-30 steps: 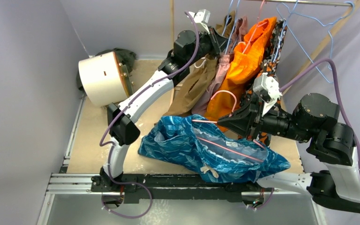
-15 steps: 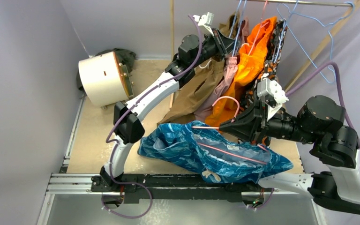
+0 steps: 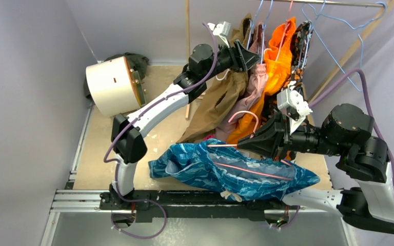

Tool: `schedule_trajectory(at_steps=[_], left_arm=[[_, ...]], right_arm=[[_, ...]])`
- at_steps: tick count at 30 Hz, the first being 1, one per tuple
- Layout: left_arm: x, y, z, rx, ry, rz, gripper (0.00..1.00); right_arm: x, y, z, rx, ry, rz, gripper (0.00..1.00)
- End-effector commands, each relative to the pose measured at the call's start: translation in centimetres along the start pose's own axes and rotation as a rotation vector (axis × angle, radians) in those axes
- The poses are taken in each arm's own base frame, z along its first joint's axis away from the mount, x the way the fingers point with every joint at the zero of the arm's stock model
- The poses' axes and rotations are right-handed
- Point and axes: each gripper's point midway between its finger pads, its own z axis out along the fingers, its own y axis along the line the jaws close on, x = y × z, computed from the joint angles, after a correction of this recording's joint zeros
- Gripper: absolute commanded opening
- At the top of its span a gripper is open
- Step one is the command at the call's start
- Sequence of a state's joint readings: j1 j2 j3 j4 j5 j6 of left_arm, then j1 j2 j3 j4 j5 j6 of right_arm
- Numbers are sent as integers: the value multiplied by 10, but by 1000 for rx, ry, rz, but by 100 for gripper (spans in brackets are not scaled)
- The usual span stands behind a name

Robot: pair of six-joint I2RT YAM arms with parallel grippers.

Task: Place the shorts on the hanger
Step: Move the hanger to the clothesline.

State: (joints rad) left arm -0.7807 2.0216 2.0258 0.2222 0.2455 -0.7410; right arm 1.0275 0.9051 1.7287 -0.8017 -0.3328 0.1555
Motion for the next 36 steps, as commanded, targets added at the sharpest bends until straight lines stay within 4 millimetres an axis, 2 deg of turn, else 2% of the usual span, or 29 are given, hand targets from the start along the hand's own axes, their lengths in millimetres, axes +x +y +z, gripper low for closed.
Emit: schedule_trajectory(at_steps=[1, 7, 16, 19, 28, 33, 36], left_arm=[[-47, -55, -24, 100, -94, 64, 62], [-66, -65, -38, 84, -131, 87, 69], [-87, -56, -58, 38, -175, 79, 75], [-94, -60, -63, 44, -194, 83, 76], [-76, -54, -59, 50, -134, 42, 78], [-94, -53, -75, -14, -197, 92, 79], [-109, -60, -84, -24, -236, 120, 79]], right_arm=[[-24, 8, 3, -46, -90, -47, 0], [-26, 7, 5, -47, -93, -56, 0], [-26, 4, 7, -34, -90, -62, 0], [-25, 2, 8, -22, -86, -64, 0], [-23, 0, 10, -17, -87, -59, 0], [-21, -3, 10, -1, -82, -56, 0], [-20, -4, 11, 4, -80, -57, 0]])
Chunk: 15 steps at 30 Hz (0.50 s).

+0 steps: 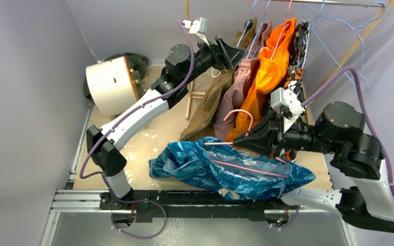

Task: Place the shorts on the hanger
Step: Move the hanger to the clothesline.

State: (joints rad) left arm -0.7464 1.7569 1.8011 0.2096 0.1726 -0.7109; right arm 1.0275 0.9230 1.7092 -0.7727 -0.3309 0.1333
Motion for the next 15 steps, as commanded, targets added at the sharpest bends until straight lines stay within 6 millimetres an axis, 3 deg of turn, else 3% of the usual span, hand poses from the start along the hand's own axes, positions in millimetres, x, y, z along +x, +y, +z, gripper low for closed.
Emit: schedule_trajectory(at_steps=[1, 5, 8, 10, 11, 15], left_arm=[[-65, -40, -24, 44, -156, 73, 80], [-86, -44, -39, 10, -194, 100, 80], [-108, -36, -64, -63, -256, 116, 81], [-127, -34, -91, -121, -319, 125, 81], [-137, -34, -106, -152, -355, 130, 81], [-163, -34, -175, -271, -496, 109, 81]], right_arm=[[-22, 0, 0, 4, -88, -39, 0], [-24, 0, 1, 3, -95, -41, 0], [-25, 0, 2, 3, -100, -40, 0], [-32, -8, 1, 54, -132, -38, 0], [-40, -26, -2, 158, -173, -29, 0], [-40, -54, 7, 301, -159, 12, 0]])
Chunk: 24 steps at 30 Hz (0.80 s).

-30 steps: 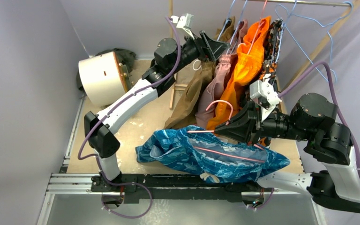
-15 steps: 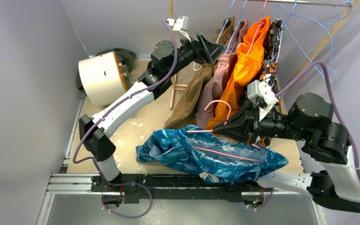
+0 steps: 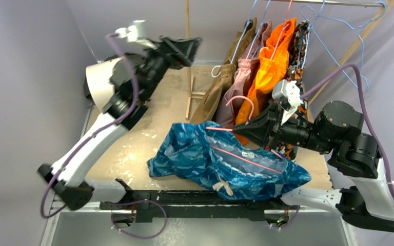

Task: Place the shorts on the hanger
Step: Move the hanger to the clothesline.

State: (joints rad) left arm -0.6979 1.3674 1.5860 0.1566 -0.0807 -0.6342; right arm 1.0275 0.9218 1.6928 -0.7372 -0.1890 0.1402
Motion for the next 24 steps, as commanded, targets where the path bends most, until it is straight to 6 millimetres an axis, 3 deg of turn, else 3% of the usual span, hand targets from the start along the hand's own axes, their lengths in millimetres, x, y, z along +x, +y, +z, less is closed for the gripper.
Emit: schedule_trajectory(at_steps=[1, 6, 8, 9, 11, 12, 14, 16, 18, 20, 24], left_arm=[[-78, 6, -67, -126, -230, 16, 82], [-97, 18, -130, -221, -238, 55, 82], [-103, 20, -151, -245, -241, 68, 82], [-106, 22, -160, -256, -241, 76, 82], [-114, 24, -180, -282, -251, 86, 82], [-118, 25, -189, -293, -259, 87, 82], [-126, 26, -207, -307, -277, 90, 82], [-134, 28, -221, -326, -300, 94, 82], [-139, 30, -232, -349, -309, 111, 82], [-144, 33, -240, -375, -311, 130, 82], [-147, 36, -248, -394, -310, 153, 82]], right_arm=[[-30, -31, 19, 171, -91, 18, 0], [-11, -39, 61, 169, 52, 1, 0], [-19, -42, 70, 177, 54, -23, 0], [-34, -40, 71, 172, 28, -35, 0], [-89, -36, 66, 176, -86, -86, 0], [-123, -23, 52, 136, -172, -103, 0], [-191, 12, 3, 24, -408, -142, 0], [-220, 31, -36, -39, -562, -173, 0], [-206, 32, -32, -55, -548, -185, 0], [-181, 17, -12, -3, -445, -176, 0], [-143, 6, 23, 9, -274, -156, 0]])
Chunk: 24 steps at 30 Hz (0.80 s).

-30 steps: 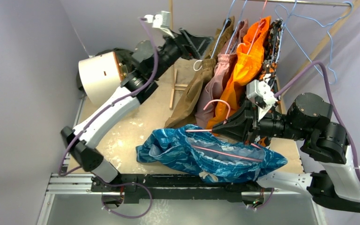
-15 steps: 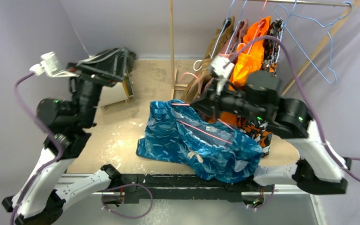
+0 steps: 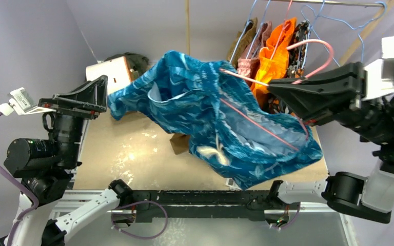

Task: Place the shorts on the hanger
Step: Move the hanger to the clothesline.

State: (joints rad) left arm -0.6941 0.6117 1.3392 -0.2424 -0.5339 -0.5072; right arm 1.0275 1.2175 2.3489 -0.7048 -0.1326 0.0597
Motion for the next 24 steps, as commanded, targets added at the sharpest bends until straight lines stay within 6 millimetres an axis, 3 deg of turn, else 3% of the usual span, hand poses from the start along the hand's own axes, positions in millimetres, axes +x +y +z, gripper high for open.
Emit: schedule_trajectory(at_steps=[1, 4, 10, 12, 15, 20, 24], left_arm=[[-5, 11, -5, -45, 3, 72, 82], [-1, 15, -6, -53, 11, 82, 82], [14, 20, -2, -67, 39, 94, 82], [24, 23, 1, -79, 62, 119, 82], [51, 38, 11, -150, 126, 184, 81], [121, 66, 35, -297, 296, 282, 69], [170, 75, 50, -320, 353, 264, 63]], right_arm=[[51, -4, 37, -21, 153, -10, 0], [54, -4, 35, -24, 180, -16, 0], [-27, 45, -6, -263, -112, -64, 0], [-38, 50, -16, -283, -155, -73, 0], [-34, 50, -19, -282, -132, -78, 0], [-10, 53, -26, -306, -26, -74, 0], [-1, 60, -39, -335, 5, -39, 0]])
